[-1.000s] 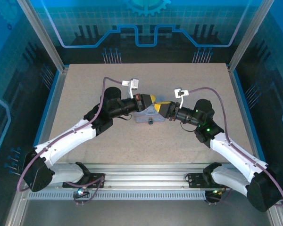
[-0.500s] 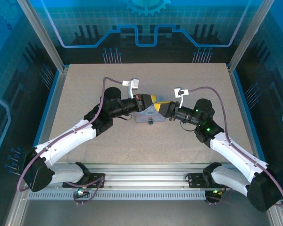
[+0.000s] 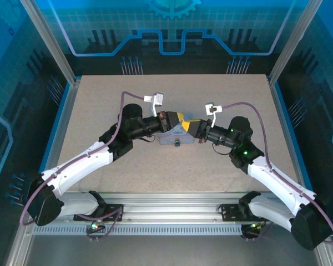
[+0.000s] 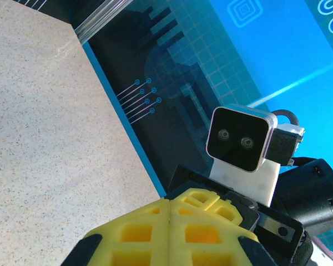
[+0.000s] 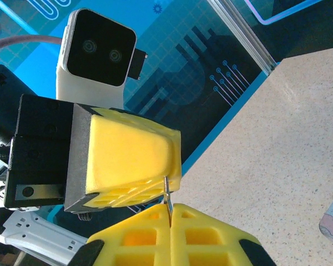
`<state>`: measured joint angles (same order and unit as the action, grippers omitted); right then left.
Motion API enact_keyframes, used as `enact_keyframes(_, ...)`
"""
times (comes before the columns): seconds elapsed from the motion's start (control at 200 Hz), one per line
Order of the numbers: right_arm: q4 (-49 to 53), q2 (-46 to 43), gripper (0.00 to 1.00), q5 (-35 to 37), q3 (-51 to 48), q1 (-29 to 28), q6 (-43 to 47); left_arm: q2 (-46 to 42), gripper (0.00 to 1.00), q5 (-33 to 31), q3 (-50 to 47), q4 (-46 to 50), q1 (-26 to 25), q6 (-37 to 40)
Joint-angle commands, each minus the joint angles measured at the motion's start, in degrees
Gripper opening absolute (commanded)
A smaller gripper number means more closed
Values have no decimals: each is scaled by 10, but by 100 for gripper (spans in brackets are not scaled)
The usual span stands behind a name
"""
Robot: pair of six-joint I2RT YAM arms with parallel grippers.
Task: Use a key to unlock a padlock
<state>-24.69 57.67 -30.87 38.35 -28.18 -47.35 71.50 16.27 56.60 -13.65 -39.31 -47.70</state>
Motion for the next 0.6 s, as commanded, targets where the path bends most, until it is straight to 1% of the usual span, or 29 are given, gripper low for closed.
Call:
enact_keyframes(0.0,7,-16,0,2,12,-4,29,-19,8,-9,-11,1,-5,5)
enact_keyframes(0.145,43,-21,0,4,19,-5,51,-27,27,-20,-11,21,-5,13)
enact_keyframes(0.185,54,-22,0,6,21,-4,58,-30,33,-24,-11,27,-5,15)
enact_keyframes(0.26,70,-25,0,8,22,-5,68,-37,37,-32,-13,38,-5,18)
enact_keyframes(0.34,86,-27,0,12,24,-4,78,-43,44,-43,-14,56,-4,21)
enact_keyframes(0.395,89,-29,0,15,25,-4,86,-47,45,-47,-11,69,-4,24)
enact_keyframes(0.5,172,-31,0,42,48,-6,128,-54,50,-64,-8,100,-3,21)
enact_keyframes(0.595,267,-33,0,111,85,-14,197,-63,51,-83,-7,131,0,15)
